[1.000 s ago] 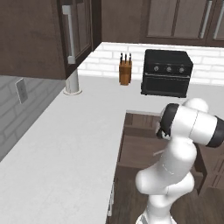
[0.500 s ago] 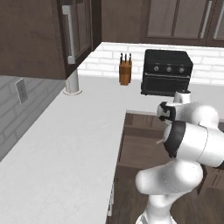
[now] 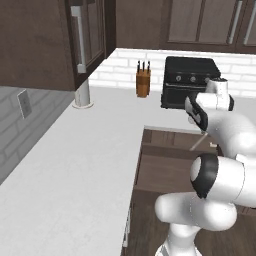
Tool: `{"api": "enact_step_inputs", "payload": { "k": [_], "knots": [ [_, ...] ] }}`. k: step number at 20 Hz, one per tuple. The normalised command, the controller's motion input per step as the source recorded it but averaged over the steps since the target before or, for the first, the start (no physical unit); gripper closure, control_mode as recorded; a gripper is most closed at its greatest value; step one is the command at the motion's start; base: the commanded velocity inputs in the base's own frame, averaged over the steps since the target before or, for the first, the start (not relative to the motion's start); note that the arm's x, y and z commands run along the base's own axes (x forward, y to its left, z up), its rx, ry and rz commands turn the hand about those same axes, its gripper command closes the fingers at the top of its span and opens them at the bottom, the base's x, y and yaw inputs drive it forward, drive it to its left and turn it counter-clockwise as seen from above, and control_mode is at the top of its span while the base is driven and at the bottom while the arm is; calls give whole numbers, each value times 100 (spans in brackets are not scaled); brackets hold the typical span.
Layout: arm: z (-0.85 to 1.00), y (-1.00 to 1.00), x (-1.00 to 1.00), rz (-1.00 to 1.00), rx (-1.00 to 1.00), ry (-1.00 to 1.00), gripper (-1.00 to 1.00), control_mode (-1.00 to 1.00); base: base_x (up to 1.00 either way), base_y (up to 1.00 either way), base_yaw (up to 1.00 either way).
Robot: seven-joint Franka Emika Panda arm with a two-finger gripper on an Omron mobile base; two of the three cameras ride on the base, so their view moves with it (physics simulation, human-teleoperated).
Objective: Take a straw from the drawer in front and place it inside the glass cup on the dining counter.
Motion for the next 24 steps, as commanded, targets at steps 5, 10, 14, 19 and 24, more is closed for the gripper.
{"api": "enact_step_inputs", "payload": {
  "k": [5, 10, 14, 19, 24],
  "knots": [
    [100, 12, -19, 36, 0, 4, 100, -100, 0, 0, 0],
    [62, 34, -36, 35, -8, 0, 100, -100, 0, 0, 0],
    [10, 45, -49, 29, -17, -7, 100, -100, 0, 0, 0],
    [0, 27, -35, 19, -15, -3, 100, -100, 0, 0, 0],
    [0, 0, 0, 0, 0, 0, 100, 100, -99, 1, 0]
  ]
}}
